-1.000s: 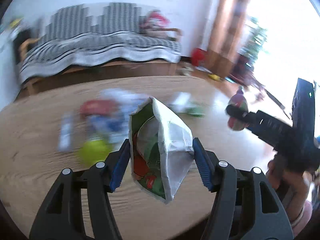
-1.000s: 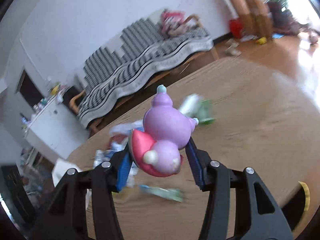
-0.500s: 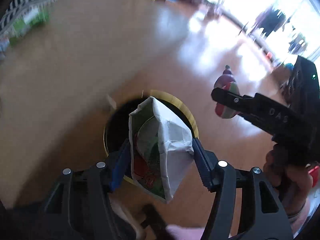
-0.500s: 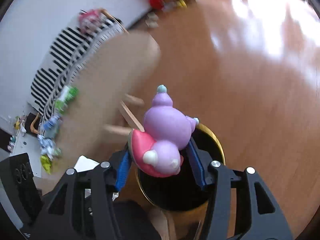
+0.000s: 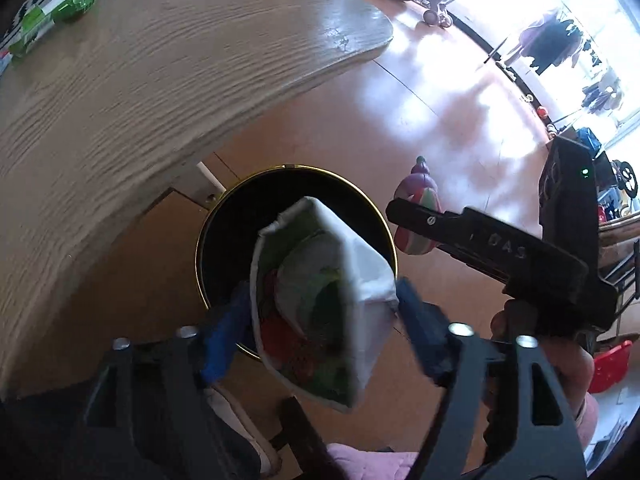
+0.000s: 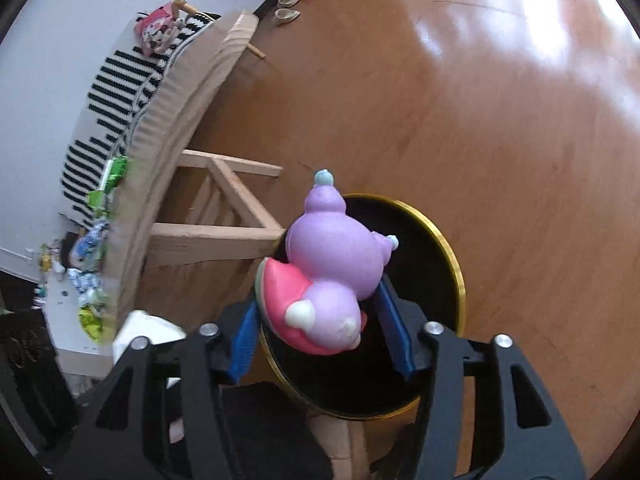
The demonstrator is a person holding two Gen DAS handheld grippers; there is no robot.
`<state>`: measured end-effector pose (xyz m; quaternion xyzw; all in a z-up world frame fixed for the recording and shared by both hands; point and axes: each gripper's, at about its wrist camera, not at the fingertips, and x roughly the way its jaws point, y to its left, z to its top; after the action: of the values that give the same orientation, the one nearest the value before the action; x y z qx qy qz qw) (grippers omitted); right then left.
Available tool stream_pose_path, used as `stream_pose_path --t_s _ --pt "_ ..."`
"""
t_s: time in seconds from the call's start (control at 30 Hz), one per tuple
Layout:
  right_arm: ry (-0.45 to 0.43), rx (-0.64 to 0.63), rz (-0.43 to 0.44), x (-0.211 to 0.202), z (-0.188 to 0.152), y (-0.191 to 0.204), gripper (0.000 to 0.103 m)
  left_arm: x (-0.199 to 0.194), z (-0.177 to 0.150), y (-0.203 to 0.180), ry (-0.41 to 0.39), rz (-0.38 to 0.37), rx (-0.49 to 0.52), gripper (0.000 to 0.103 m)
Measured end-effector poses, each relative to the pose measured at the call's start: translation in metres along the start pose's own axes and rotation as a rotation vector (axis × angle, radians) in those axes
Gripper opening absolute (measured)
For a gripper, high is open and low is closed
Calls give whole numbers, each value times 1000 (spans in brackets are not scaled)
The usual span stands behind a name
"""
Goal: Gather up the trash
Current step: 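Carry toy in right gripper and bag in left gripper to black bin, release, then move both grippers back over the table toward the trash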
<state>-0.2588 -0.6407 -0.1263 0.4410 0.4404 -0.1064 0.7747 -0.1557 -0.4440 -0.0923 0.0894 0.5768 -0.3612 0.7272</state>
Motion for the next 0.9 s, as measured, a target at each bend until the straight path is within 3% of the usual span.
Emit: stream_pose_path --t_s 0.07,0.2,0.3,0.43,0.53,0.6,0.7,0.77,0.8,0.9 --pt "-26 -7 -10 -1 0 11 97 -3 -2 1 -27 47 -10 97" --pt "-103 -67 -153 -17 7 21 97 -9 -2 2 -35 31 -19 97" --pt "-143 -76 -223 -25 8 24 97 -25 -1 7 -105 41 -31 97" --pt "-189 -108 -209 -34 3 34 97 -84 6 18 -295 125 -92 97" --pt "-191 -156 -191 -37 4 53 97 -140 9 37 -378 80 -120 97" --pt "-196 -195 -184 -36 4 74 97 -174 8 55 -413 94 -113 97" --pt "-221 -282 -165 -32 1 115 97 -220 -3 94 -471 182 -137 97" --pt "-218 -347 -148 -26 0 146 97 -241 -23 132 -503 287 -158 97" --pt "-209 -392 -135 -21 1 169 97 -250 -37 156 -510 360 -187 97" --pt "-182 -512 -106 -8 -7 231 97 -261 -67 211 -481 431 -324 97"
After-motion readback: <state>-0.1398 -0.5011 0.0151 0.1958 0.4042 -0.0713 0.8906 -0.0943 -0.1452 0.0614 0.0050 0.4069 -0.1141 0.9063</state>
